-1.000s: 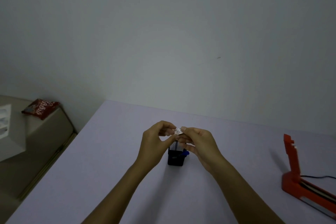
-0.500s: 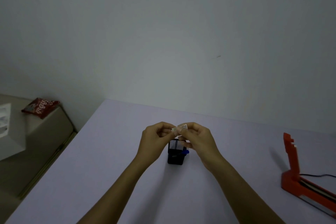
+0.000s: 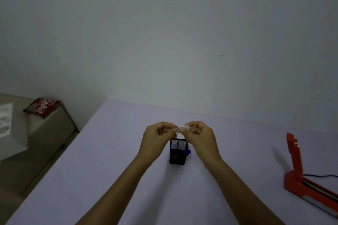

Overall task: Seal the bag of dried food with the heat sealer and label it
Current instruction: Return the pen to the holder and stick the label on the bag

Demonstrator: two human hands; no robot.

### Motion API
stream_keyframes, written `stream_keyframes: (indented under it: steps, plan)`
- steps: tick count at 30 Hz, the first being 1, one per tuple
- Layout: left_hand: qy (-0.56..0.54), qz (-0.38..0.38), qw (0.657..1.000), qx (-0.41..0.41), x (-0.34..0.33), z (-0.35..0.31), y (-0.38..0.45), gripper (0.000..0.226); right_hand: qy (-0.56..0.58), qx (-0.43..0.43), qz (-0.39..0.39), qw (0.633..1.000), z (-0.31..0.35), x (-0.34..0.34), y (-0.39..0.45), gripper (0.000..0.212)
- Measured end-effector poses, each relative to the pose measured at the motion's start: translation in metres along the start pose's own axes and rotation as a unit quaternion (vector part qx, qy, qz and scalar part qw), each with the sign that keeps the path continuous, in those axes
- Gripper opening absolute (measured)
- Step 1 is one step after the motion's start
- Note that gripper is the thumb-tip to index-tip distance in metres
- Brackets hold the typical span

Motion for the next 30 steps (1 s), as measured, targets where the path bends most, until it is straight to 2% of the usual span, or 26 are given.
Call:
stream_keyframes:
  steps: [2, 3, 7, 10, 19, 23, 30]
  plan:
    - [0.009, -0.015, 1.0, 0.002, -0.001, 0.003, 0.001, 0.009, -0.036, 0.032, -0.034, 0.998, 0.004, 0.001, -0.003, 0.038]
    - [0.012, -0.019, 1.0, 0.003, -0.001, 0.004, 0.001, 0.009, -0.05, 0.052, -0.043, 0.996, 0.006, 0.001, -0.004, 0.038]
    - [0.021, -0.026, 0.999, -0.001, -0.004, 0.006, 0.002, 0.01, -0.096, 0.1, -0.015, 0.99, 0.009, -0.003, -0.003, 0.014]
    - [0.024, -0.028, 0.999, -0.008, -0.005, 0.007, 0.003, 0.011, -0.125, 0.111, -0.006, 0.986, 0.009, -0.004, -0.003, 0.009]
    - [0.07, -0.038, 0.996, -0.031, -0.009, 0.012, 0.002, 0.01, -0.086, 0.05, -0.013, 0.995, 0.0, -0.004, -0.002, 0.009]
    - [0.062, -0.042, 0.997, -0.009, -0.007, 0.019, 0.002, 0.01, -0.046, 0.012, -0.009, 0.999, -0.004, -0.002, -0.002, 0.01]
    - [0.031, -0.043, 0.998, 0.036, -0.001, 0.041, 0.0, 0.011, -0.047, -0.012, -0.021, 0.999, -0.009, 0.008, -0.003, 0.006]
Point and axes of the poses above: each hand's wrist, its own y-axis towards the middle knuckle, its own x-axis out of the back of the hand, z = x × y, the point moved 5 cm from there along y, towards the middle knuckle, and after that the axes turned 12 degrees about y, right-handed, at the moved point
